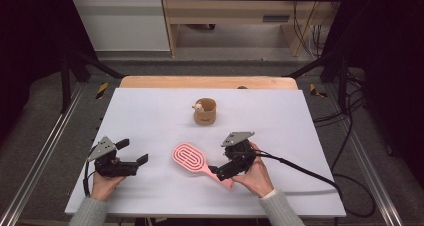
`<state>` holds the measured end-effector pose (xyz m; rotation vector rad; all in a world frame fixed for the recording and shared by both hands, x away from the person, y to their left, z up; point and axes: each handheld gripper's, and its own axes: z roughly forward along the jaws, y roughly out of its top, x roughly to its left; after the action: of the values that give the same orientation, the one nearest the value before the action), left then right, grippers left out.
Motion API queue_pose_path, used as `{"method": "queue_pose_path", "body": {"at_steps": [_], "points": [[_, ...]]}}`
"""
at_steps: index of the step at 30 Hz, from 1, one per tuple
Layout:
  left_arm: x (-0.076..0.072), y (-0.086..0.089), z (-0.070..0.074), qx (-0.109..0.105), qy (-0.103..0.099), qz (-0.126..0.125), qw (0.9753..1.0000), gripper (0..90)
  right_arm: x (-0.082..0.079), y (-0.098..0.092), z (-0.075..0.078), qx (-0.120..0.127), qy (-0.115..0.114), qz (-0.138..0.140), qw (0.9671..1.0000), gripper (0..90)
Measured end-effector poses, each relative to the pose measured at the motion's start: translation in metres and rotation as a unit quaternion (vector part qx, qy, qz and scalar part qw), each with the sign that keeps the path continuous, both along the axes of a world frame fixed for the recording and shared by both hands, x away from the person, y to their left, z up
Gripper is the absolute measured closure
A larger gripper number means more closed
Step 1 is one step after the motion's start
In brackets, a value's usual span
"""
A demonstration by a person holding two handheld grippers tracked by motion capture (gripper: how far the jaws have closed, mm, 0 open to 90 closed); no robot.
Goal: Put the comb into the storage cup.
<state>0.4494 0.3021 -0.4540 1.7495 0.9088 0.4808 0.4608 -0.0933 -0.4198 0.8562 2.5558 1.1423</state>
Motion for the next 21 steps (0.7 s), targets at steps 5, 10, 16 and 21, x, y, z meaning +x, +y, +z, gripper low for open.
{"method": "queue_pose_path", "body": {"at_steps": [5,10,16,21], "points": [[0.000,0.000,0.000,0.001,0.000,0.000,1.0000,0.2,0.001,0.008,-0.003,-0.009,0.003,0.005,0.9999,0.6],[0.000,0.000,0.000,0.001,0.000,0.000,1.0000,0.3,0.002,0.015,-0.008,-0.013,0.013,0.009,0.9998,0.7],[0.000,0.000,0.000,0.001,0.000,-0.001,1.0000,0.3,0.002,0.023,-0.015,-0.018,0.018,0.016,0.9996,1.0],[0.000,0.000,0.000,0.001,0.000,-0.001,1.0000,0.3,0.002,0.028,-0.021,-0.022,0.023,0.017,0.9994,2.1]]}}
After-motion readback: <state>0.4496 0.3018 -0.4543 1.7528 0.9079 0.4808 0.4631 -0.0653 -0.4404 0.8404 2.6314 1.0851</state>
